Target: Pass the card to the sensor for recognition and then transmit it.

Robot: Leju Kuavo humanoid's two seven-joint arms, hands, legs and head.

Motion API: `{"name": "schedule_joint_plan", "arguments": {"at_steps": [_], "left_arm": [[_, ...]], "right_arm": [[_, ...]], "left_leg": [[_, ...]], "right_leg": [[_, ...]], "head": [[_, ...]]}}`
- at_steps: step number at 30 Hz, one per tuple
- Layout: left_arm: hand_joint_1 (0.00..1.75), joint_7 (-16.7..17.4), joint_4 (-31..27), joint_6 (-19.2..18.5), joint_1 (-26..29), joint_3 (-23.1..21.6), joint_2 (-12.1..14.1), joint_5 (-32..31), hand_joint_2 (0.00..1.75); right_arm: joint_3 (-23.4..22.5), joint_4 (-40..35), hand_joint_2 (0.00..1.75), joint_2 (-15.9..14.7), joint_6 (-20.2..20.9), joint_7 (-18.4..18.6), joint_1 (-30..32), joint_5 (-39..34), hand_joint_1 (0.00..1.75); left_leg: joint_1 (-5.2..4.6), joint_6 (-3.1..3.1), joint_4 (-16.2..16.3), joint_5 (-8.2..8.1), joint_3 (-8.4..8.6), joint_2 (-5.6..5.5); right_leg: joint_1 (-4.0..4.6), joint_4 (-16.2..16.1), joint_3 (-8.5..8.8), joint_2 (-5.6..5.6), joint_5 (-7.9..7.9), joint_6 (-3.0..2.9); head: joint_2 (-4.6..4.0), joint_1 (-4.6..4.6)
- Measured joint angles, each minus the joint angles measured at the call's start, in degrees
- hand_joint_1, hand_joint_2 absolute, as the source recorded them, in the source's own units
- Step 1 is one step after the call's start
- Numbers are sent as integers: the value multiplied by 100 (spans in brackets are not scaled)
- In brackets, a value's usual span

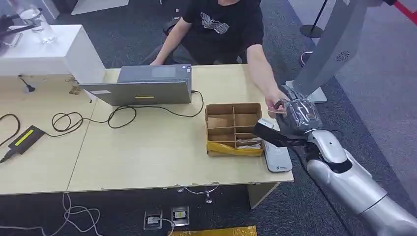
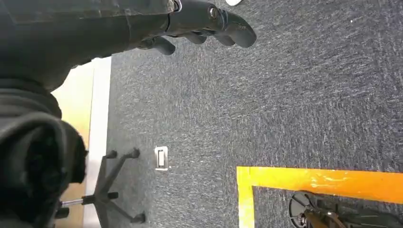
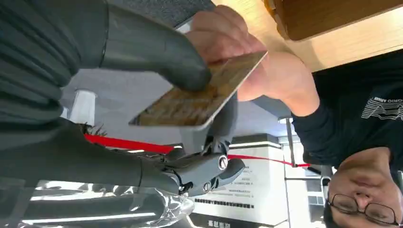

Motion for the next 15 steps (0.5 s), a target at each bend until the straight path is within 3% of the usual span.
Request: {"name": "schedule_joint_plan", "arguments": {"at_steps": [15], "left_arm": [[0,2,0,11,0,-57,-2,2,0]], "right_arm": [[-2,153,175,74,-66,-31,124,-98,175]], "left_leg": [[0,0,0,0,3,6]], "right_leg": [[0,0,-1,11,0,0]], "head": [[0,0]]}}
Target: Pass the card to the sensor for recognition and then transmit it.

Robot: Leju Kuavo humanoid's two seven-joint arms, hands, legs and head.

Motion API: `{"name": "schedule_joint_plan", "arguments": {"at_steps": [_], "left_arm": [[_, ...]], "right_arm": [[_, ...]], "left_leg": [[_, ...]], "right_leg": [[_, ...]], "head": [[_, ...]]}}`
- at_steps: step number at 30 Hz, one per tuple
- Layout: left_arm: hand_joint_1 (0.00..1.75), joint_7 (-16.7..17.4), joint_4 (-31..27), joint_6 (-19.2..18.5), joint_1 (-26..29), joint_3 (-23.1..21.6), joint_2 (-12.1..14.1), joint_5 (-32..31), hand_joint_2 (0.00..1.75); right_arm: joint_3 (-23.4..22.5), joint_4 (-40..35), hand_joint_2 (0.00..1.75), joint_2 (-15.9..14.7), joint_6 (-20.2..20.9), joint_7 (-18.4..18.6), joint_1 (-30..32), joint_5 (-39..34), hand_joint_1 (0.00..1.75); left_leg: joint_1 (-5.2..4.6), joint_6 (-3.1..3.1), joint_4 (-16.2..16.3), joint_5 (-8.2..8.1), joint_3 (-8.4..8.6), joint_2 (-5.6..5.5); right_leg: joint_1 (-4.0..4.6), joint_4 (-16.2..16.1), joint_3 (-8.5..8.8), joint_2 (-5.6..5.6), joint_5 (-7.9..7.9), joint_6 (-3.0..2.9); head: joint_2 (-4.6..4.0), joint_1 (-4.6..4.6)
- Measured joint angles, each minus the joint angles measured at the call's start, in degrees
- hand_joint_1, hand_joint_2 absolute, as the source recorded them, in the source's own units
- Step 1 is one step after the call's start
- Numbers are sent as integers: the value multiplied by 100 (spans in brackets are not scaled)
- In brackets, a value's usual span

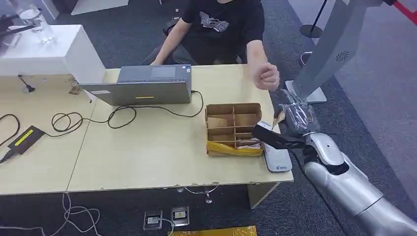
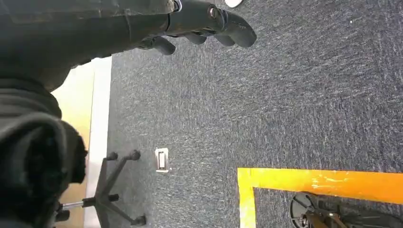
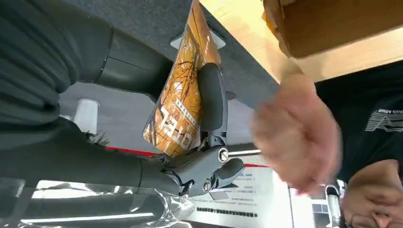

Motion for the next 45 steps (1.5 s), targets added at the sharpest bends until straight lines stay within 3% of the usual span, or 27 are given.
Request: {"name": "schedule_joint_plan", "arguments": {"at_steps": [17,28,45], "left_arm": [[0,107,0,37,4,-11,-13,37,0],[0,114,0,50,7,-37,-13,116,0],[0,50,0,87,6,-39,-9,177,0]], "right_arm": [[-28,249,175,-94,-17,70,402,-72,175],[-171,387,175,-225,-138,103,814,-527,175],[-177,1134,175,-144,-743,-452,1067,-1134,175]], "left_leg": [[0,-8,1,-7,7,16],[0,-7,1,-12,9,25],[0,-6,0,-13,13,30]], "right_leg": [[0,-1,-3,17,0,0],[0,-1,-3,23,0,0],[0,-1,1,26,0,0]], "head": [[0,2],[0,0],[0,0]]}}
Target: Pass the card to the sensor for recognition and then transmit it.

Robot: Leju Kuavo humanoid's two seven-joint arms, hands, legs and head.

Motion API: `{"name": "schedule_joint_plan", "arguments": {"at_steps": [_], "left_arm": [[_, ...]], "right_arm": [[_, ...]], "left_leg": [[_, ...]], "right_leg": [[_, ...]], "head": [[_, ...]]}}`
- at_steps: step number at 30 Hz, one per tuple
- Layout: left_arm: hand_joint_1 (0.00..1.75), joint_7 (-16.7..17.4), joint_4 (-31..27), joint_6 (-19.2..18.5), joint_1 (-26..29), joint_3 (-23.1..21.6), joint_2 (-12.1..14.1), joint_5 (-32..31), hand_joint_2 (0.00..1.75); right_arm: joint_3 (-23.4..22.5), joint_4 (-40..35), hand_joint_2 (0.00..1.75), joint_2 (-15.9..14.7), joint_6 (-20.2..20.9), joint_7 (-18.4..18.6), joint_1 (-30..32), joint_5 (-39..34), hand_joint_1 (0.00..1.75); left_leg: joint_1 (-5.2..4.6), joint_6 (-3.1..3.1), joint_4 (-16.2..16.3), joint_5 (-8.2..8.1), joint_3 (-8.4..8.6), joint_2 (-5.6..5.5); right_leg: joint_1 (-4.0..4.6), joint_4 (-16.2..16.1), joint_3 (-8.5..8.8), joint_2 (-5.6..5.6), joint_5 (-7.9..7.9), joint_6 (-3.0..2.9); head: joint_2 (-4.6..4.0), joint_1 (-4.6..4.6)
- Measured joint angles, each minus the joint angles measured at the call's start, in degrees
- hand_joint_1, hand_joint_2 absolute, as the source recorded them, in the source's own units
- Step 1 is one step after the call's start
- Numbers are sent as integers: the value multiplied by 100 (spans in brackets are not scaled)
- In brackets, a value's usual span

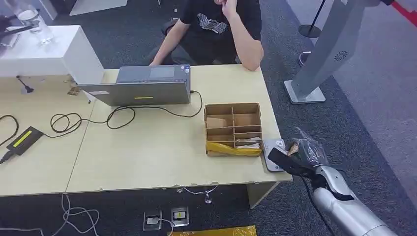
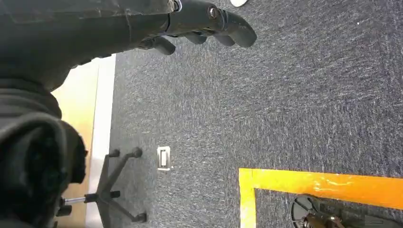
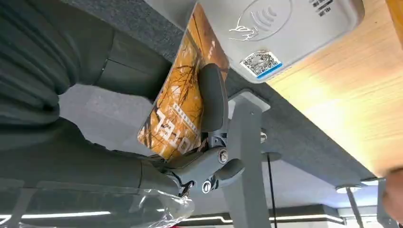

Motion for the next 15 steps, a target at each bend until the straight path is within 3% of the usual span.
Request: {"name": "schedule_joint_plan", "arguments": {"at_steps": [10,15], "left_arm": [[0,0,0,15,0,0,0,70,0],[0,-37,0,42,0,0,-2,120,0]], "right_arm": [[13,346,175,138,-171,-225,-50,-304,175],[-50,387,175,199,-317,-537,-82,-1354,175]], "left_leg": [[0,0,0,0,9,3],[0,0,0,0,9,2]], "right_leg": [[0,0,9,1,0,0],[0,0,10,0,4,0]], "head": [[0,-2],[0,0]]}}
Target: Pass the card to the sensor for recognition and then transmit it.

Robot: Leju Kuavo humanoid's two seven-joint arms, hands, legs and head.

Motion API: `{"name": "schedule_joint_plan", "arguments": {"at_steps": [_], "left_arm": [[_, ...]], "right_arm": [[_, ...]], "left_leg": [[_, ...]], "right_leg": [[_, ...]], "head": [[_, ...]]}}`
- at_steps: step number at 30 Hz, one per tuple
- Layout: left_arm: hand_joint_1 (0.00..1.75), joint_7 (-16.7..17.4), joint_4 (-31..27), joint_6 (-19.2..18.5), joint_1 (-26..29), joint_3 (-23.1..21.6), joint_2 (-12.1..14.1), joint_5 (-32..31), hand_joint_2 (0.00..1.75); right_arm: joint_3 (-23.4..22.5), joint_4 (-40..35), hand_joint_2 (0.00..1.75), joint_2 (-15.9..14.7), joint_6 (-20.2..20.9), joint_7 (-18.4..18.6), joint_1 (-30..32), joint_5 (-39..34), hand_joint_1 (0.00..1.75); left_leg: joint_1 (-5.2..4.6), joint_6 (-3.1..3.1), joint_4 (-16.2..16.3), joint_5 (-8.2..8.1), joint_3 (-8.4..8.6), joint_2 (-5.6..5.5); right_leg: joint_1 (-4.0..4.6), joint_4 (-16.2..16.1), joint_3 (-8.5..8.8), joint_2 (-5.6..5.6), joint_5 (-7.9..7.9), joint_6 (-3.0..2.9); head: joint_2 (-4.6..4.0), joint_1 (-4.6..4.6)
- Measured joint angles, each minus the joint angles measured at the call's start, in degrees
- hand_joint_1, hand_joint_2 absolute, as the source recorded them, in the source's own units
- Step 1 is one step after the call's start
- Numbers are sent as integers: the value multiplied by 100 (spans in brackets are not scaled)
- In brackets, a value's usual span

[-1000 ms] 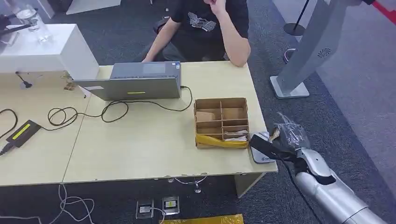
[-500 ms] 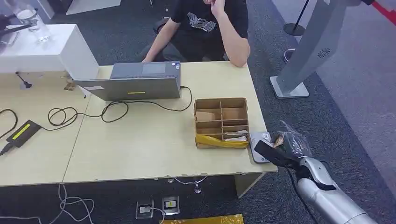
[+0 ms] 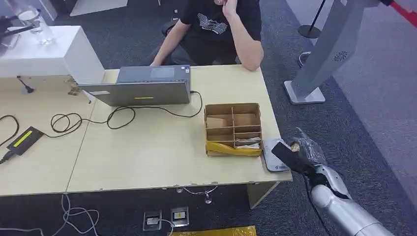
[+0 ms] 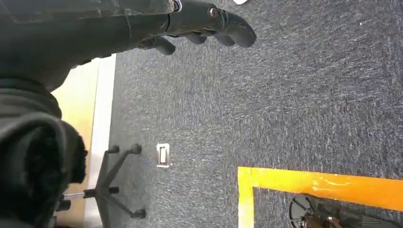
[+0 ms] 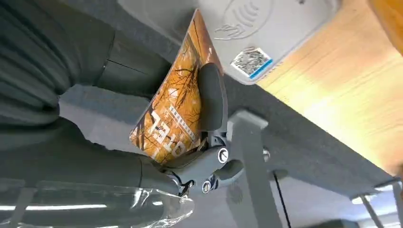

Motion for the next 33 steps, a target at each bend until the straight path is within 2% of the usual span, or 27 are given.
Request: {"name": "schedule_joint_plan", "arguments": {"at_steps": [2,5,8,13,19,25,33], "left_arm": [[0,0,0,0,0,0,2,0,0],[0,0,0,-2,0,-2,2,0,0],[0,-2,0,-4,0,-2,2,17,0],[0,-17,0,-9,-1,-2,0,83,0],[0,-17,0,-2,-3,-2,-4,120,0],[0,-17,0,15,-8,-2,-7,175,0],[0,-63,0,20,-15,-2,-39,227,0]], "right_arm": [[-66,-42,175,6,-107,-129,-1,-492,175],[-208,-286,175,-44,-275,-88,-28,-849,175],[-263,-561,175,-107,-477,120,-125,-677,175],[-254,-929,175,-133,-523,404,-300,-123,175],[-127,-1075,175,-92,-551,483,-609,246,175],[-5,-1075,175,109,-533,445,-953,450,175],[321,-992,175,592,-525,284,-1300,843,175]], "left_leg": [[0,0,0,0,0,0],[0,0,0,0,-1,1],[0,0,0,0,-2,2],[0,0,0,0,-3,3],[0,0,0,0,-5,2],[1,0,0,0,-7,1],[3,0,0,0,-8,1]], "right_leg": [[-1,0,0,1,2,2],[-1,0,-2,1,2,2],[0,0,-4,5,2,2],[0,0,-4,5,2,2],[0,1,-2,4,2,2],[0,2,-4,4,2,2],[2,2,-6,4,2,2]], "head": [[0,-2],[0,-2],[0,0],[0,-2],[0,-2],[0,0],[0,0]]}}
